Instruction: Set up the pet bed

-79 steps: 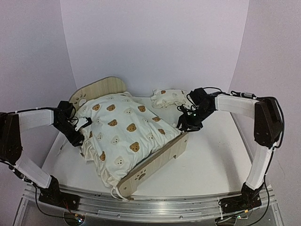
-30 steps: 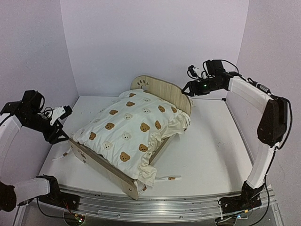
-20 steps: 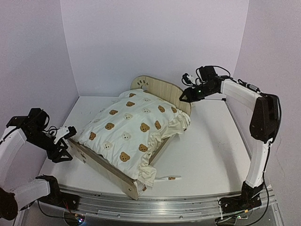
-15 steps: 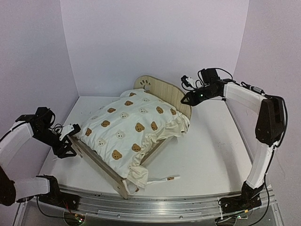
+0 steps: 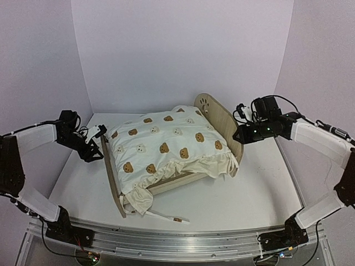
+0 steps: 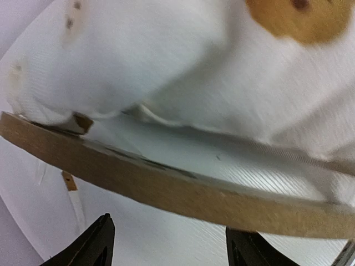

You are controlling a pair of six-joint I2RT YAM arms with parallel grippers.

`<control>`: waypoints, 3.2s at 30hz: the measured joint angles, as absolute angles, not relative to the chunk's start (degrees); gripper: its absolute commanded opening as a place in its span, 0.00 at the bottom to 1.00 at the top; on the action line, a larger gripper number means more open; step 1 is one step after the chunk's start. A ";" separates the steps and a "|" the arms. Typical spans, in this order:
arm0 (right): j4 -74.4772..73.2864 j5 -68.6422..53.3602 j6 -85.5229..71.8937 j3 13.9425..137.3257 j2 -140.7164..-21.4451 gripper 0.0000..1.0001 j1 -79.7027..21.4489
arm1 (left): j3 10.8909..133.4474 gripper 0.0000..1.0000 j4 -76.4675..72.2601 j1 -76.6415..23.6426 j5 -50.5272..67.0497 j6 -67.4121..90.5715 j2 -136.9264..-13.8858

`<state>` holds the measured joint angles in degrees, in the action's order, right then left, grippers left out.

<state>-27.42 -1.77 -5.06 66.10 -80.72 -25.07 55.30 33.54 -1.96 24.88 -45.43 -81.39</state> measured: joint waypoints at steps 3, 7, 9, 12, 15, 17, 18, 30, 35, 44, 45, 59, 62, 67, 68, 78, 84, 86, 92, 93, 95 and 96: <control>-28.10 2.06 -14.79 63.30 -77.28 0.38 -29.40 | 59.57 0.74 32.10 -1.38 22.27 -43.69 -85.27; -29.08 4.58 -27.63 60.60 -75.08 0.48 -33.49 | 62.54 0.76 29.47 -0.94 19.96 -41.88 -88.53; -31.97 5.85 -31.71 60.11 -74.19 0.51 -34.55 | 63.59 0.76 28.93 -0.97 19.49 -41.11 -89.32; -39.01 10.13 -33.62 62.73 -73.24 0.52 -35.07 | 66.10 0.78 29.15 -0.37 19.00 -39.56 -89.94; -47.32 16.03 -32.33 70.63 -72.73 0.51 -35.40 | 69.46 0.79 30.24 1.24 18.96 -37.58 -89.64; -50.24 19.59 -30.88 76.37 -71.90 0.50 -35.29 | 71.95 0.75 31.24 2.66 18.89 -36.15 -88.46; -51.08 20.37 -30.06 78.90 -71.44 0.50 -35.20 | 73.41 0.72 32.52 3.26 19.47 -35.68 -87.36; -48.53 12.06 -21.30 87.34 -88.32 0.68 -51.37 | 81.05 0.95 57.08 -26.44 31.67 -38.85 -75.09; -44.53 6.13 -22.55 82.96 -96.87 0.66 -54.70 | 74.29 0.97 61.53 -37.03 28.23 -38.89 -79.36; -40.21 6.98 -25.58 82.21 -102.08 0.28 -54.30 | 64.47 0.59 54.94 -44.47 11.79 -38.58 -82.92; -39.73 7.67 -25.78 82.21 -102.31 0.23 -54.29 | 63.80 0.54 54.55 -44.73 10.62 -38.42 -82.94; -38.61 9.79 -25.88 79.69 -98.35 0.00 -49.40 | 65.60 0.48 54.66 -44.38 1.25 -39.02 -79.69; -38.93 8.04 -25.02 80.42 -96.92 0.00 -48.38 | 65.20 0.41 54.56 -44.22 0.80 -39.01 -78.99; -39.93 4.60 -23.77 83.51 -96.92 0.00 -48.23 | 65.60 0.10 55.59 -44.18 1.55 -38.59 -79.18; -40.02 4.05 -23.59 84.12 -96.92 0.00 -48.25 | 65.78 0.04 55.55 -44.18 1.58 -38.83 -79.20; -40.87 0.94 -21.86 87.02 -96.37 0.00 -47.37 | 69.80 0.00 58.07 -42.67 1.98 -39.67 -79.25; -40.95 -1.94 -20.84 87.35 -93.41 0.00 -45.26 | 78.03 0.00 60.94 -37.46 3.00 -42.28 -77.03; -40.81 -3.43 -20.62 87.35 -92.39 0.00 -44.84 | 79.19 0.00 62.24 -36.41 3.90 -43.10 -75.65; -40.19 -7.08 -20.38 86.47 -90.31 0.00 -44.46 | 79.39 0.00 66.87 -34.61 8.52 -45.11 -71.58; -40.07 -7.64 -20.38 86.01 -89.98 0.00 -44.33 | 79.18 0.00 67.25 -34.45 9.34 -45.22 -71.06; -39.86 -8.93 -20.39 84.98 -89.58 0.00 -44.09 | 77.24 0.00 66.96 -34.41 11.02 -45.27 -69.76; -39.75 -9.81 -20.41 84.35 -89.51 0.00 -44.02 | 75.64 0.00 66.60 -34.42 11.63 -45.25 -69.14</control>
<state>-39.75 -9.81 -20.41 84.35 -89.51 -44.02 75.64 66.60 -34.42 11.63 -45.25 -69.14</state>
